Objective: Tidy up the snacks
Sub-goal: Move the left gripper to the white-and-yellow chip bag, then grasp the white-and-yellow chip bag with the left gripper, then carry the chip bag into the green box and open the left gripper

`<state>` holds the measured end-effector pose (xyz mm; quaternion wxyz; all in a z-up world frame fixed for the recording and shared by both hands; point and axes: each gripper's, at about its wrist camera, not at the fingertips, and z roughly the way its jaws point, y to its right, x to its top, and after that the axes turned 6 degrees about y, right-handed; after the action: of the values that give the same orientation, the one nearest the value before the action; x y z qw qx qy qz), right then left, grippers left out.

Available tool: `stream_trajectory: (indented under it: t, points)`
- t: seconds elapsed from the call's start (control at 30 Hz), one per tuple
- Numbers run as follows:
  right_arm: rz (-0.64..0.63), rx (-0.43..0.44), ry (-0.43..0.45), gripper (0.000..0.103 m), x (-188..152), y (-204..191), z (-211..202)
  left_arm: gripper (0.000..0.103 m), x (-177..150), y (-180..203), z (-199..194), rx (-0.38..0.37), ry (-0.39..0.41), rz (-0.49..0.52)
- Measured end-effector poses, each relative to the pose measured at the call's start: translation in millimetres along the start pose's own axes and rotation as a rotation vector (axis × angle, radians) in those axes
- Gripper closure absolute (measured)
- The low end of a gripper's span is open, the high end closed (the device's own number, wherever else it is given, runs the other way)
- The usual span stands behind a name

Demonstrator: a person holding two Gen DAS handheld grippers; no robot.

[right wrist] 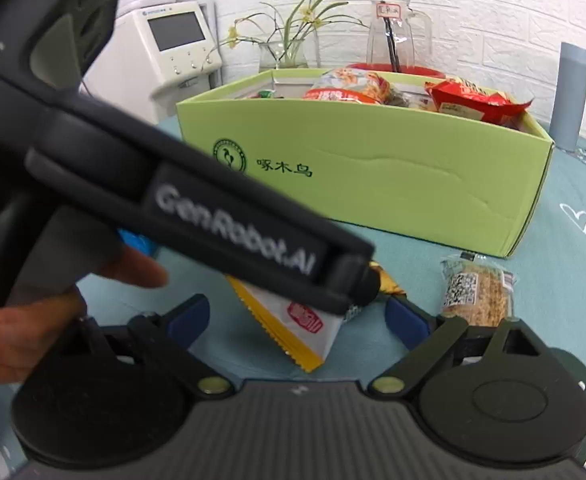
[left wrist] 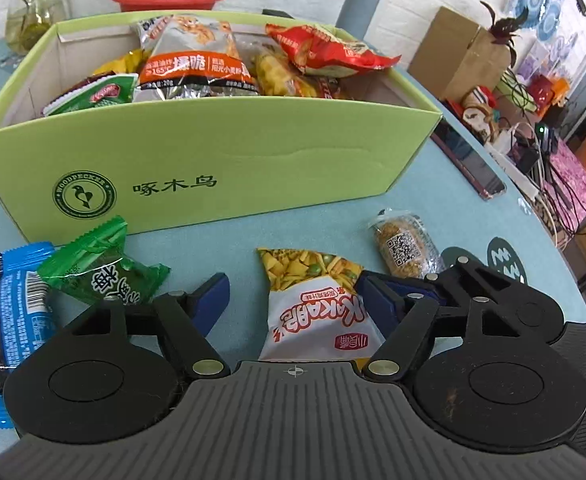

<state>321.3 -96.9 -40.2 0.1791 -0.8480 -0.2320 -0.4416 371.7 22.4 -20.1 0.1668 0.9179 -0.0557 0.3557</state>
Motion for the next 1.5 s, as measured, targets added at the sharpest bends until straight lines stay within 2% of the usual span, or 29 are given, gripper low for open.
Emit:
stream_trajectory:
  t: [0.17,0.3,0.43,0.77,0.83,0.93,1.07,1.13,1.17,1.2,1.23,1.33,1.37,1.4,1.43,1.5]
  points:
    - [-0.013,0.005,0.008,0.009,0,0,0,0.047,-1,4,0,0.021,0.009,0.019]
    - [-0.032,0.007,0.0,0.01,-3,-6,-7,0.06,-7,13,-3,0.043,0.007,0.032]
    - [-0.05,0.04,-0.01,0.017,-3,-13,-13,0.068,-18,24,-9,0.074,0.006,0.04]
    - [-0.086,0.082,-0.026,0.015,-20,-31,-47,0.068,-55,37,-41,0.104,0.015,-0.054]
    - [-0.112,0.07,-0.029,0.01,-26,-37,-57,0.066,-65,40,-50,0.083,0.013,-0.059]
    - [-0.119,0.023,-0.024,0.01,-32,-39,-72,0.064,-73,34,-67,0.031,0.001,-0.083]
    - [-0.033,-0.03,0.007,0.01,-35,-34,-89,0.054,-68,21,-91,0.046,0.072,-0.054]
    - [0.003,-0.019,0.01,0.01,-37,-37,-86,0.054,-59,15,-89,0.045,0.065,-0.054]
    - [0.015,-0.02,0.005,0.01,-39,-37,-84,0.054,-56,13,-85,0.019,0.049,-0.051]
    - [0.025,-0.022,-0.001,0.011,-40,-39,-79,0.056,-53,12,-81,-0.016,0.028,-0.045]
    - [0.035,-0.019,-0.005,0.018,-41,-41,-76,0.057,-53,11,-76,-0.04,0.002,-0.048]
    - [0.027,-0.042,0.004,0.023,-39,-46,-68,0.061,-56,13,-63,-0.052,-0.035,-0.02]
    - [0.014,-0.056,0.005,0.029,-38,-47,-67,0.062,-59,13,-60,-0.056,-0.043,-0.017]
    - [0.006,-0.061,0.011,0.035,-38,-48,-66,0.079,-61,12,-59,-0.083,-0.044,-0.023]
    - [0.003,-0.062,0.014,0.046,-37,-48,-65,0.088,-64,10,-58,-0.129,-0.049,-0.044]
    - [-0.012,-0.061,0.015,0.051,-33,-48,-66,0.09,-65,8,-62,-0.139,-0.031,-0.055]
